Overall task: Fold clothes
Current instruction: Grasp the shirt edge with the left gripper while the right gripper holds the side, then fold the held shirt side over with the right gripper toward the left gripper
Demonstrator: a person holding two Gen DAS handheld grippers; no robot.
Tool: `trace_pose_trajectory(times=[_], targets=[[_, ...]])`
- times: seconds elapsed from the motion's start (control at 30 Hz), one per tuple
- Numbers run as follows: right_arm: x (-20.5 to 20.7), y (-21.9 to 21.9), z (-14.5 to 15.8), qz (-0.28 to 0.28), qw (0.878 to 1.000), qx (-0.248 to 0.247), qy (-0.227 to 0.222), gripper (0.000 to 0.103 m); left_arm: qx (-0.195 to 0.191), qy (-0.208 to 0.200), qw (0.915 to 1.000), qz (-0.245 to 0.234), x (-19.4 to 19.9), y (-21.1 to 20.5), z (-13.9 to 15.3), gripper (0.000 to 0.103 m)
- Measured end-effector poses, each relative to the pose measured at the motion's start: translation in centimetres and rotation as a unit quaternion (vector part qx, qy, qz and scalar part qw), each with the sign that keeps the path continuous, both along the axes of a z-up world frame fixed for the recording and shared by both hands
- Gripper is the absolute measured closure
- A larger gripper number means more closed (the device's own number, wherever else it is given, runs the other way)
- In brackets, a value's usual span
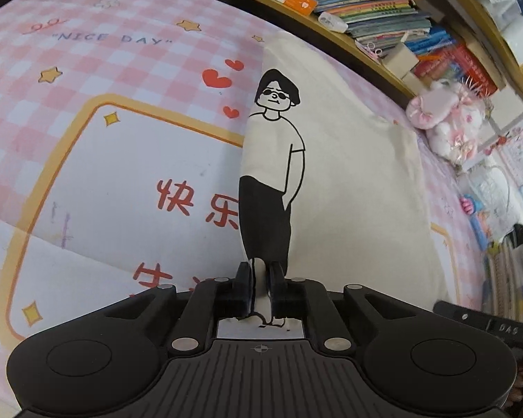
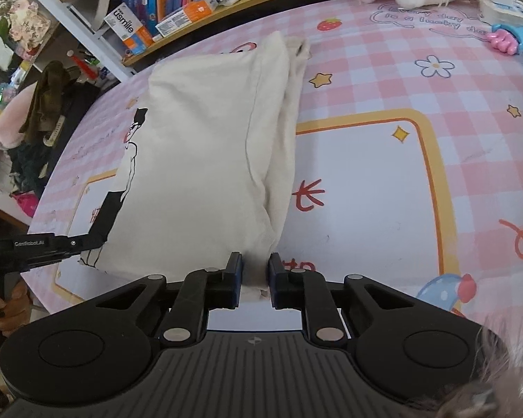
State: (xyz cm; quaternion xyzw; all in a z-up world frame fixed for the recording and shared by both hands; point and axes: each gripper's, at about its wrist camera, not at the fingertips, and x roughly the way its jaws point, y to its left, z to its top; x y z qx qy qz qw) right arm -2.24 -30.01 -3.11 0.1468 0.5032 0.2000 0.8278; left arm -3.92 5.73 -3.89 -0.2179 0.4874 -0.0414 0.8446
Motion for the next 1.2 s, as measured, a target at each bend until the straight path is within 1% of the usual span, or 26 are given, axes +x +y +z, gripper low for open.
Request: trace_pose_trajectory(times=[0.03, 0.07, 0.1, 0.13, 0.17, 0.2, 0.23, 0.27, 0.3, 0.37, 0.43, 0.57, 0.63, 0.67, 0.73, 0.8, 0.93, 1.03, 1.07, 1.13, 1.17, 1.2], targets=[[0.0, -0.2, -0.1, -0.004, 1.000, 0.001, 0.004, 0.084, 0.012, -0.003, 0.9999, 0.001, -0.2, -0.1, 0.1, 0.086], [0.0, -0.4, -0.2, -0.009, 1.000, 0.004, 0.010, 0.082, 0.028, -0.009, 0.9996, 0.002, -0.3, -0.3, 0.4, 0.084], [-0.1, -0.7, -0.4, -0.016, 1.000, 0.010, 0.018, 0.078, 0.050, -0.017, 0.9986, 0.000, -0.5, -0.5, 0.7, 0.081], [0.0, -1.1, -0.6, -0.023, 0.999, 0.022, 0.027, 0.075, 0.078, -0.029, 0.9965, -0.004, -0.7, -0.9, 1.2, 0.070], [0.0, -1.5, -0.7, -0.030, 0.998, 0.035, 0.037, 0.075, 0.109, -0.045, 0.9930, -0.009, -0.9, -1.4, 1.8, 0.052], [0.0, -1.8, -0.9, -0.037, 0.997, 0.047, 0.046, 0.075, 0.136, -0.066, 0.9885, -0.013, -1.2, -1.8, 2.3, 0.042], [0.0, -2.2, -1.0, -0.045, 0.996, 0.059, 0.055, 0.075, 0.156, -0.091, 0.9834, -0.018, -1.5, -2.3, 2.9, 0.030], [0.0, -2.5, -1.2, -0.053, 0.994, 0.072, 0.064, 0.075, 0.168, -0.116, 0.9786, -0.025, -1.8, -2.7, 3.5, 0.026], [0.1, -2.6, -1.3, -0.062, 0.992, 0.084, 0.073, 0.075, 0.172, -0.135, 0.9751, -0.035, -2.0, -3.1, 3.9, 0.025], [0.3, -2.8, -1.6, -0.077, 0.987, 0.107, 0.087, 0.075, 0.172, -0.161, 0.9698, -0.062, -2.2, -4.0, 4.4, 0.018], [0.4, -2.2, -1.5, -0.073, 0.988, 0.108, 0.087, 0.074, 0.175, -0.176, 0.9645, -0.090, -2.4, -4.9, 4.5, 0.015], [0.4, -1.4, -1.1, -0.064, 0.990, 0.093, 0.079, 0.075, 0.192, -0.182, 0.9534, -0.145, -2.7, -6.8, 3.8, 0.008], [0.4, -1.1, -1.1, -0.055, 0.993, 0.077, 0.074, 0.089, 0.195, -0.183, 0.9488, -0.169, -2.7, -7.5, 3.6, 0.008], [0.4, -1.0, -1.0, -0.049, 0.994, 0.070, 0.069, 0.091, 0.195, -0.183, 0.9467, -0.180, -2.8, -7.8, 3.5, 0.008], [0.3, -0.9, -0.4, -0.040, 0.995, 0.072, 0.055, 0.094, 0.194, -0.182, 0.9426, -0.201, -2.9, -8.6, 3.4, 0.008], [0.3, -1.0, 0.4, -0.040, 0.994, 0.093, 0.042, 0.094, 0.197, -0.188, 0.9364, -0.221, -3.2, -9.4, 3.3, 0.007], [1.1, -1.3, 2.1, -0.055, 0.988, 0.144, 0.032, 0.094, 0.197, -0.216, 0.9201, -0.261, -4.1, -10.9, 3.5, 0.006], [1.7, -1.4, 3.3, -0.066, 0.981, 0.180, 0.025, 0.094, 0.189, -0.225, 0.9135, -0.281, -4.4, -12.1, 3.2, 0.004], [1.9, -1.2, 3.6, -0.070, 0.980, 0.187, 0.026, 0.094, 0.193, -0.224, 0.9116, -0.286, -4.4, -12.6, 3.0, 0.004], [2.3, -0.9, 4.1, -0.074, 0.977, 0.196, 0.026, 0.094, 0.211, -0.222, 0.9051, -0.295, -4.5, -13.7, 2.5, 0.004], [2.4, -0.8, 4.5, -0.075, 0.977, 0.199, 0.025, 0.094, 0.229, -0.225, 0.8980, -0.301, -4.5, -14.3, 2.0, 0.004], [2.4, -0.6, 4.8, -0.075, 0.976, 0.202, 0.022, 0.094, 0.253, -0.227, 0.8892, -0.307, -4.5, -14.9, 1.5, 0.004]])
